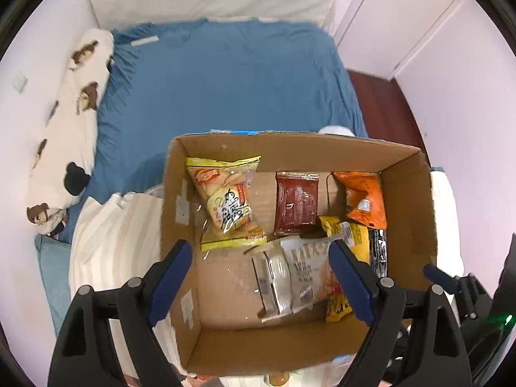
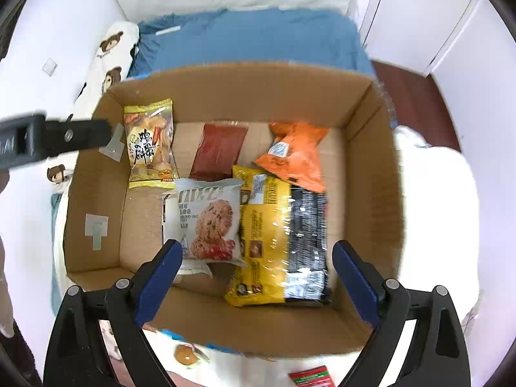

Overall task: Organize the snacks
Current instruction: 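Open both grippers and lift them away from the box, then grasp the round orange candy packet with left gripper while right grasps red packet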

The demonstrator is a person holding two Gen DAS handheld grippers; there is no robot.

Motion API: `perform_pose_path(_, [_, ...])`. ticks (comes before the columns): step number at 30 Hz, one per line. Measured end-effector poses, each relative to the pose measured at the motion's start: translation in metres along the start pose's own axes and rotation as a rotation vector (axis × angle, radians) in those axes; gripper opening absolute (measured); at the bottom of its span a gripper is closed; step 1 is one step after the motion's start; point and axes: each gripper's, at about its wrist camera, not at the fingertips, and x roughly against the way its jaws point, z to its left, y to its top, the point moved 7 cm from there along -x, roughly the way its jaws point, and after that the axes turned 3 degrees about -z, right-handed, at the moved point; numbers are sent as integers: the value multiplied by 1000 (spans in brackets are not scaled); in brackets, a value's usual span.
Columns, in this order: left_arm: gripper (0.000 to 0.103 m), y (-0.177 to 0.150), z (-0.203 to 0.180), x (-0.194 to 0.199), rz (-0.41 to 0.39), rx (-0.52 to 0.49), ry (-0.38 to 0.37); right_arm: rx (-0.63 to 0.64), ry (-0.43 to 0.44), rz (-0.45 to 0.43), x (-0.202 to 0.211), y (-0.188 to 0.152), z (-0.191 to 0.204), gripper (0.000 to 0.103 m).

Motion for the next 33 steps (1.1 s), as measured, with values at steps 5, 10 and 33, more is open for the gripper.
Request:
perform_pose_path(5, [87,-43,-5,40,-135,-63,55,-8,-18,-103,33,-21,-5,96])
perform_pose_path(10, [87,-79,-7,72,-237,-68,77,-9,-36,-193,64,-48,-8,96])
perform_pose_path(33, [87,-243,-28,93,-343,-21,113,-47,-11,-218,101,-208,-47,96])
